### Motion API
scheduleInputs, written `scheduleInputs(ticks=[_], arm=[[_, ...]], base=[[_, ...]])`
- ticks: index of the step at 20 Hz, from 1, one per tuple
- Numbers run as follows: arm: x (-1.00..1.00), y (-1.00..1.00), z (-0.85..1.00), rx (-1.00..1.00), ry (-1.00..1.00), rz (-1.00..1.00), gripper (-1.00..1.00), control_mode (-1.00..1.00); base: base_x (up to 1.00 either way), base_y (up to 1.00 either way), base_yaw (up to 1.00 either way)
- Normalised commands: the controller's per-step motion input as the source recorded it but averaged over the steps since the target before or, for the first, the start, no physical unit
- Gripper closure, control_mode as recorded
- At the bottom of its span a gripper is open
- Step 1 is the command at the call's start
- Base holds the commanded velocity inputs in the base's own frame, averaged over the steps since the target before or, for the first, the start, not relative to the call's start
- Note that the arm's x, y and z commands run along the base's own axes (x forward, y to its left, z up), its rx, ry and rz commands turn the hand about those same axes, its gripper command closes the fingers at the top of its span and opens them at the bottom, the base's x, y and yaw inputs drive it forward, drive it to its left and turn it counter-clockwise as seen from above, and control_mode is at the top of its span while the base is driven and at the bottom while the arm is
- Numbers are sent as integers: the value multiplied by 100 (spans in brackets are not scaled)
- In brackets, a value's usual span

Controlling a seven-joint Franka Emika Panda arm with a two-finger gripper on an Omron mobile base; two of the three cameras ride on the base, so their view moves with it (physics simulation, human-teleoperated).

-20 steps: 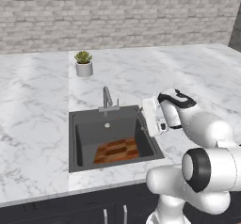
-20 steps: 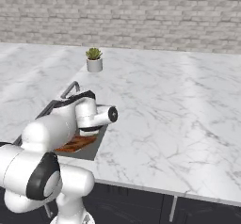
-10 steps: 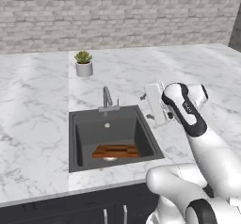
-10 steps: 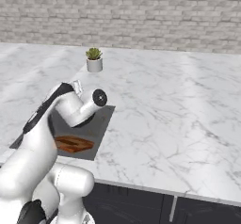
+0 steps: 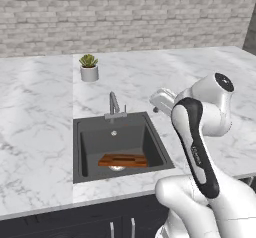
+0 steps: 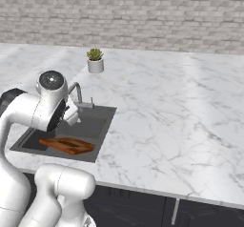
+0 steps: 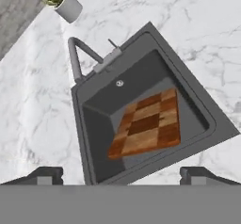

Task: Move the cutting board and knife to the sink. Then move spray from the cabinet to the counter.

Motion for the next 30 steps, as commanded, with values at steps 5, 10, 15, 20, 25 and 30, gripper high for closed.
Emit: scheduleInputs(ticks=[5, 10, 15, 20, 25, 30], arm=[[-56, 4, 4, -56, -1, 29, -100, -100], [-3, 0, 1, 0, -2, 0, -100, -100], [-35, 0, -8, -1, 0, 4, -100, -100], [0, 0, 0, 0, 0, 0, -100, 100], [0, 0, 0, 0, 0, 0, -100, 100], [0, 0, 0, 0, 0, 0, -100, 100]], base=[[0, 0, 0], [0, 0, 0], [0, 0, 0], [-96, 0, 58], [-49, 0, 88], [-9, 0, 99]])
